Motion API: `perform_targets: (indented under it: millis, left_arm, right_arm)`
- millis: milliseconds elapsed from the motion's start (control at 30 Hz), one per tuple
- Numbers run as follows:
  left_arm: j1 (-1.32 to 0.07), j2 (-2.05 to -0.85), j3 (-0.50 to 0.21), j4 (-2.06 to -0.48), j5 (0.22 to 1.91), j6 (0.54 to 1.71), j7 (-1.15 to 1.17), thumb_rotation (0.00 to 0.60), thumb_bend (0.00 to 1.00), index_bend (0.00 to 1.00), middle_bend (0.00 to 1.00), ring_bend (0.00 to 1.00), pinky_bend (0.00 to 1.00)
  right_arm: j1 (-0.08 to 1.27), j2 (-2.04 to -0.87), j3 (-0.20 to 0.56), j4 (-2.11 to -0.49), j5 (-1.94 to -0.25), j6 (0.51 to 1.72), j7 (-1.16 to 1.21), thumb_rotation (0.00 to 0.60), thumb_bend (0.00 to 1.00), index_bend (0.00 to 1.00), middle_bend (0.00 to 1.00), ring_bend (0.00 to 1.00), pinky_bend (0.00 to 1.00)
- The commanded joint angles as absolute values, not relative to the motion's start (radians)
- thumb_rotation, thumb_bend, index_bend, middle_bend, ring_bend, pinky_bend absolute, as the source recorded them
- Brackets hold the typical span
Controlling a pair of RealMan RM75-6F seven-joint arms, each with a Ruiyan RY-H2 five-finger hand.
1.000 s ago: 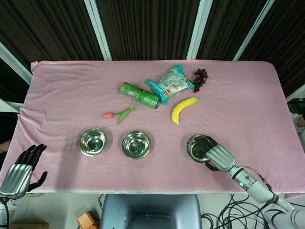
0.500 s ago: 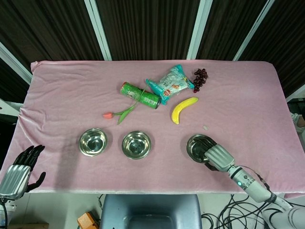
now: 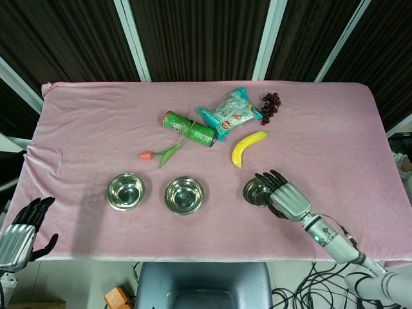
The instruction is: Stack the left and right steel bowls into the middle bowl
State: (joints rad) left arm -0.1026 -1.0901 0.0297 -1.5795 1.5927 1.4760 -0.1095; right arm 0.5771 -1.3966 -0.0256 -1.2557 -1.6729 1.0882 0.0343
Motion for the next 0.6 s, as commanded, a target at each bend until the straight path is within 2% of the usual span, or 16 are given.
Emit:
perform_targets:
  millis: [33,367,600]
  left_arm:
    - [-0.101,-1.088,0.030,-1.579,1.592,1.476,-0.113,0.600,0.37,0.00,0.08,0.05,0.14]
    - [-0.095,-1.077,0.025,-1.574,1.587,1.488,-0.142,0.600,0.37,0.00,0.09,0.05,0.15]
    - [-0.089,-1.071,0.027,-1.569,1.594,1.499,-0.160,0.600,0.37,0.00,0.08,0.05,0.14]
  right_arm:
    - [0.605,-1.390,0.021,-1.295,-1.634,1.072,0.013,0.600,0.57,0.73,0.00,0.00,0.00]
    - [0.699,-1.381,0.165,-1.479,-1.540,1.035,-0.206,0.600,0.57,0.73,0.00,0.00,0.00]
    - [0.798,-1.543,0.238,-1.511,-1.488,1.016,-0.407,0.600,0.57,0.73,0.00,0.00,0.00]
